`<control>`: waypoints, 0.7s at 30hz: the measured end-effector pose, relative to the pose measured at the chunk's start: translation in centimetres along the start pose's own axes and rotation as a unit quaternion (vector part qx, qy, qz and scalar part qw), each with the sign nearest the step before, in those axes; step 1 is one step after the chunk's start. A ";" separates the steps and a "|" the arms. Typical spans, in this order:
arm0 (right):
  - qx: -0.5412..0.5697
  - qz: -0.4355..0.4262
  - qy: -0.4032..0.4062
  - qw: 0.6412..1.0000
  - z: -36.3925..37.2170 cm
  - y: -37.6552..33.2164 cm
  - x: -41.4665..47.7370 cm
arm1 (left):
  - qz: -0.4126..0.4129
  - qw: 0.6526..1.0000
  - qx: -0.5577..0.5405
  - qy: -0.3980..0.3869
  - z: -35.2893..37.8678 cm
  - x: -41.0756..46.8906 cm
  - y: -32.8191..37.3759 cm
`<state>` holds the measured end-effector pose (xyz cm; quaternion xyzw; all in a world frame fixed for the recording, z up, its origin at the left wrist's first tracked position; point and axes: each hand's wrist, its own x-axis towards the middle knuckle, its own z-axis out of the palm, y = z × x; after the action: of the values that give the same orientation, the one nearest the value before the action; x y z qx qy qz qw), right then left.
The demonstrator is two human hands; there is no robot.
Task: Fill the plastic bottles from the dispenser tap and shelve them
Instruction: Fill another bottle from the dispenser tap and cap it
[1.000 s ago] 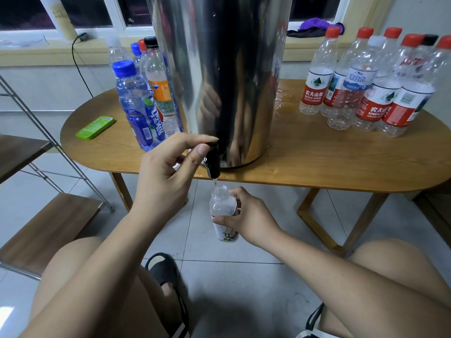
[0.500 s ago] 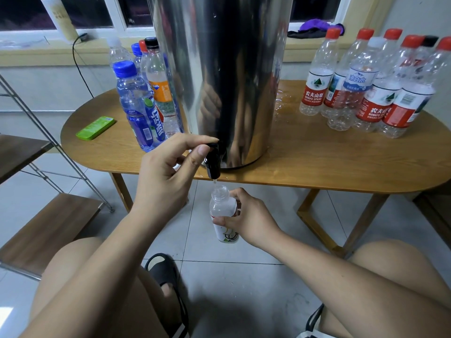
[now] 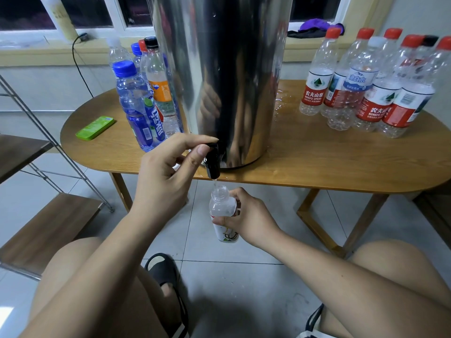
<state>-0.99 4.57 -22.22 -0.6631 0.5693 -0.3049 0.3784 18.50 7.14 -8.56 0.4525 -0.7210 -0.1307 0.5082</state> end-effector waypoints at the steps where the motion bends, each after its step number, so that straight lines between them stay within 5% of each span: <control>1: -0.001 0.000 -0.001 1.000 0.0 0.0 0.0 | -0.001 1.000 0.000 0.000 0.0 0.0 0.0; 21: -0.006 -0.002 0.001 1.000 0.0 0.1 -0.1 | 0.007 1.000 0.004 -0.001 -0.1 0.1 0.0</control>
<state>-1.03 4.67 -22.26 -0.6663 0.5700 -0.3029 0.3733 18.58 7.11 -8.49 0.4496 -0.7254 -0.1246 0.5062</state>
